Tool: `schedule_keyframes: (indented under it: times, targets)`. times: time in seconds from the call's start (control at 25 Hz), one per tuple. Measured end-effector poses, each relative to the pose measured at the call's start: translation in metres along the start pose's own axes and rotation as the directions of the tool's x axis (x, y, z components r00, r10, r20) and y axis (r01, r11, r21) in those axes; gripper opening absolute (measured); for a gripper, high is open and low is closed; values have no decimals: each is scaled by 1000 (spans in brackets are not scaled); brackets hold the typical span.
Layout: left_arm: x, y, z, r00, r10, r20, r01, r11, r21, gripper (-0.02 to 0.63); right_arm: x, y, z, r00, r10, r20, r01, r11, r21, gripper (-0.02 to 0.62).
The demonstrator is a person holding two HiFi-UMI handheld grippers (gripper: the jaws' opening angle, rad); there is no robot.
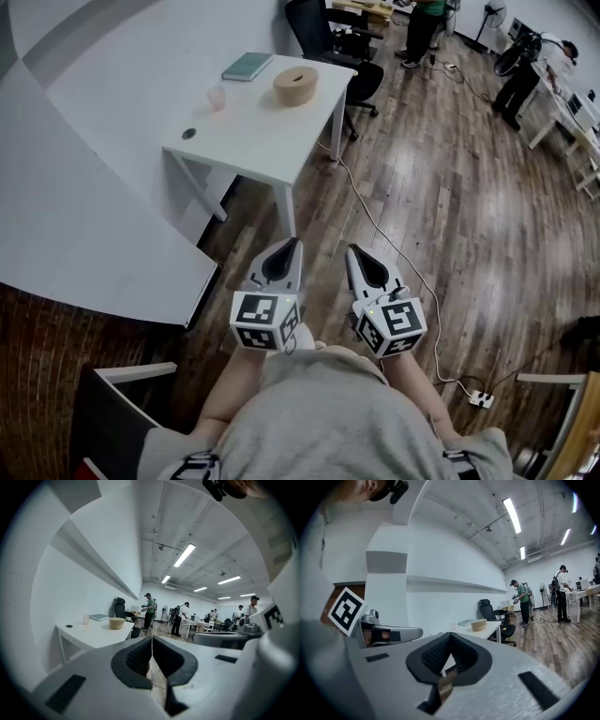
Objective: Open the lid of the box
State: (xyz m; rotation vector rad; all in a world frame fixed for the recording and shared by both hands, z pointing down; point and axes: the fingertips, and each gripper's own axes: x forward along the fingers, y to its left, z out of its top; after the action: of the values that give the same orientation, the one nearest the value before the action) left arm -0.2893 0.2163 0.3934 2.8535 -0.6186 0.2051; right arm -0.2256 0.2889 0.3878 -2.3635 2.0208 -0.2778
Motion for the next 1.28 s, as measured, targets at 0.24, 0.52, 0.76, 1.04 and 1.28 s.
schedule_keyframes:
  times: [0.24, 0.52, 0.76, 1.04, 1.28]
  targets:
    - [9, -4, 1, 1000, 5, -7, -5, 1000, 10, 11, 2, -6, 2, 1000, 16, -9, -16, 1000, -6, 2]
    - [30, 1, 3, 1000, -9, -17, 10, 1000, 16, 19, 20, -20, 1, 1000, 18, -24, -18, 1000, 1, 26]
    - [65, 16, 1, 999, -13, -35, 13, 1000, 7, 82, 51, -44, -4, 999, 17, -49, -17, 1000, 11, 59]
    - [128, 57, 1, 998, -17, -64, 16, 1000, -12, 134, 117, -81, 0, 998, 22, -64, -21, 1000, 10, 104]
    - [190, 93, 18, 996, -20, -91, 18, 1000, -15, 185, 179, -113, 19, 997, 24, -74, -24, 1000, 7, 156]
